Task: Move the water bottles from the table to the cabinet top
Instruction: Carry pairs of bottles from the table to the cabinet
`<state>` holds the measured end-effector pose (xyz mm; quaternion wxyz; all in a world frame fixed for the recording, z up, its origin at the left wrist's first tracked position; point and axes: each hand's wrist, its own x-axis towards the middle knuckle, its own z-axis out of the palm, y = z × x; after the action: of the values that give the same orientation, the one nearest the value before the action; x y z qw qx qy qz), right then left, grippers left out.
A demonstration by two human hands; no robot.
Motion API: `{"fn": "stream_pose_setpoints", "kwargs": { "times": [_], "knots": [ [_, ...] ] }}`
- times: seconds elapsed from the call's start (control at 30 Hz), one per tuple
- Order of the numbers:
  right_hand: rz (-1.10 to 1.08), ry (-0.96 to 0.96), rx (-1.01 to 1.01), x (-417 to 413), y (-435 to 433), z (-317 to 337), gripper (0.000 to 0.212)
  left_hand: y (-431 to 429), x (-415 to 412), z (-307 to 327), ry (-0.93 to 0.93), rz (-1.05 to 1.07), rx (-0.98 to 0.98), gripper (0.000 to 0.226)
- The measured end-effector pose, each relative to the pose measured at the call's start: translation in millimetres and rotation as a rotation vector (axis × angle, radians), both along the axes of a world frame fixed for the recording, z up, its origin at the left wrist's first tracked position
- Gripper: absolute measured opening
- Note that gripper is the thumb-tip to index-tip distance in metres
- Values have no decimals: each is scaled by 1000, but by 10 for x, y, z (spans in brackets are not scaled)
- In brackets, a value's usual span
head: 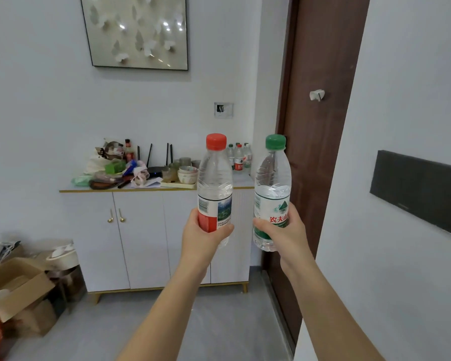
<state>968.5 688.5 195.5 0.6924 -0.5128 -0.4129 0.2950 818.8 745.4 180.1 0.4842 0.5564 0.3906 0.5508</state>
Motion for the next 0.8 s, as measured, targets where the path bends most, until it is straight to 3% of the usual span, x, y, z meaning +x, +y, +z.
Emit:
{"fn": "stream_pose_setpoints", "kwargs": {
  "times": [0.23, 0.8],
  "knots": [
    [-19, -5, -6, 203, 1131, 15, 47, 1226, 218, 82, 7, -29, 16, 57],
    [-6, 53, 21, 1213, 3485, -283, 52, 3417, 1157, -207, 38, 0, 16, 65]
  ]
}}
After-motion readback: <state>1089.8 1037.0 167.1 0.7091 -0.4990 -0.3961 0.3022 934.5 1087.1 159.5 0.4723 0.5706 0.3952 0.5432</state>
